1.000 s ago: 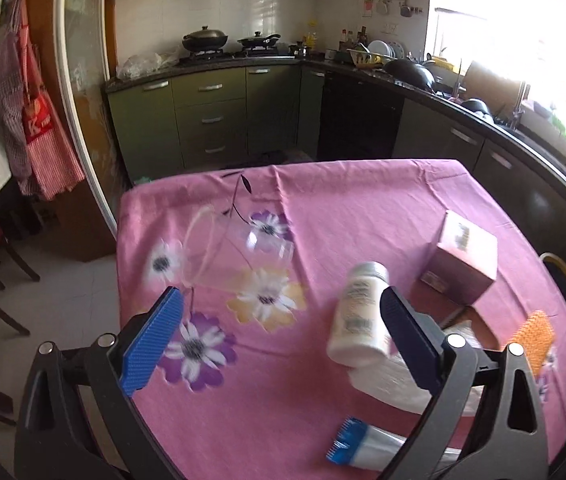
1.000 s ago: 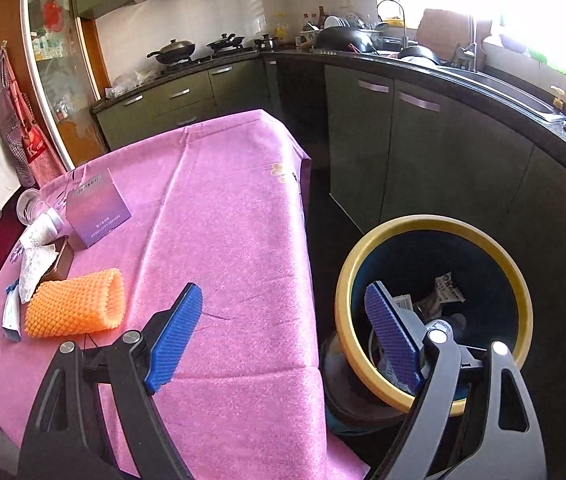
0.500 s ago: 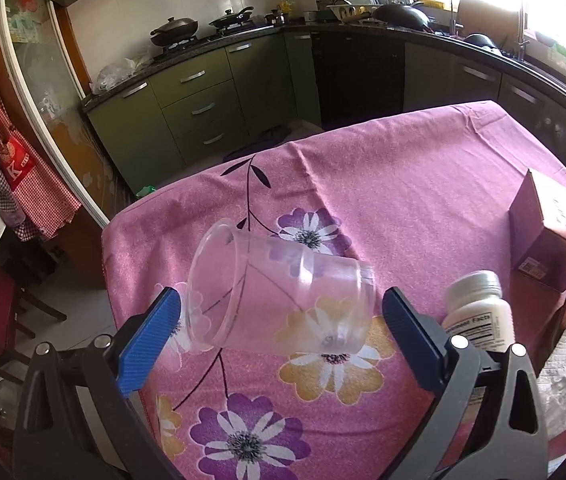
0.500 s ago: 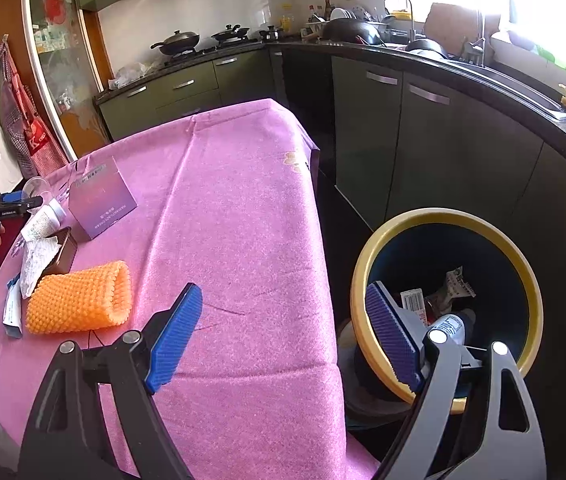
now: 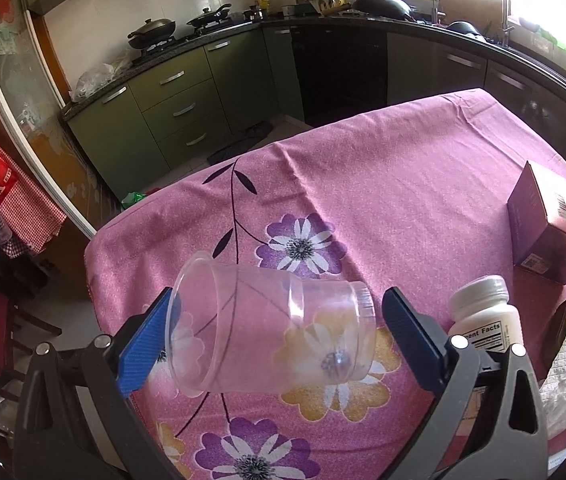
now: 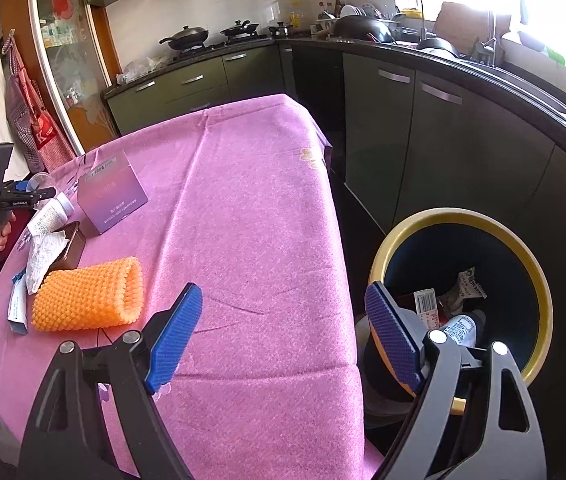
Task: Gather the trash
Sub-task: 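Grasp the clear plastic cup on its side with the left gripper, then carry the plastic cup over the trash bin and open the left gripper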
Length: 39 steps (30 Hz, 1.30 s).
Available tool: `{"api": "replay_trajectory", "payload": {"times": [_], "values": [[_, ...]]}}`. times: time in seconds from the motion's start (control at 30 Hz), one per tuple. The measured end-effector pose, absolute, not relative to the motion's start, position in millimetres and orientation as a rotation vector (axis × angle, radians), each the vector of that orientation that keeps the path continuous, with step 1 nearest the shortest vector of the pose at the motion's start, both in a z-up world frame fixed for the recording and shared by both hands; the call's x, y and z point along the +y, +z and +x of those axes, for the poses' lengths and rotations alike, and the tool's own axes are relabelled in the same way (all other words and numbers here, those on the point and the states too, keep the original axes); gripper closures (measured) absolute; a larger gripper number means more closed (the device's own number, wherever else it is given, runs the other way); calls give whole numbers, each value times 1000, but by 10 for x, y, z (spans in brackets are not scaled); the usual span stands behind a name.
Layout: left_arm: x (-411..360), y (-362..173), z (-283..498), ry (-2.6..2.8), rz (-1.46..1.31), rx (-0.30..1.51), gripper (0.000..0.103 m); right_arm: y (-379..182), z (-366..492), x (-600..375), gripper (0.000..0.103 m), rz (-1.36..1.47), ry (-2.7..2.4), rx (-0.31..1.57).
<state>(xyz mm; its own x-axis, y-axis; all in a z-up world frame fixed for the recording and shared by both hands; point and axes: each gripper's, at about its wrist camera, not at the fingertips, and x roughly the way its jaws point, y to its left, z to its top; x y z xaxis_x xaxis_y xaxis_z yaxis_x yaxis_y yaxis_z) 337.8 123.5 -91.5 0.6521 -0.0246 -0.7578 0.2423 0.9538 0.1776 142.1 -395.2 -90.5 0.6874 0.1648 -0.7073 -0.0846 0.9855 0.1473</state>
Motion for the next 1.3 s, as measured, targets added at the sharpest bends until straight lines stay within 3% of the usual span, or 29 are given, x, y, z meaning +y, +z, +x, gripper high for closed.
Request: {"api": "replay_trajectory", "payload": {"times": [0.03, 0.07, 0.3, 0.6, 0.9, 1.3], "values": [[1238, -916, 3380, -159, 270, 847, 11, -902, 1415, -3961, 20, 107, 139, 800], [1241, -920, 3390, -160, 265, 854, 24, -898, 1407, -3974, 20, 110, 139, 799], [1233, -792, 3212, -147, 278, 824, 25, -830, 1343, -4011, 20, 124, 146, 776], [743, -186, 2575, -213, 311, 734, 25, -676, 1190, -4049, 20, 118, 157, 738], [-720, 54, 1906, -544, 312, 740, 25, -455, 717, -4579, 20, 113, 25, 691], [-3255, -353, 1954, -966, 402, 792, 25, -544, -108, -5767, 20, 281, -197, 647]]}}
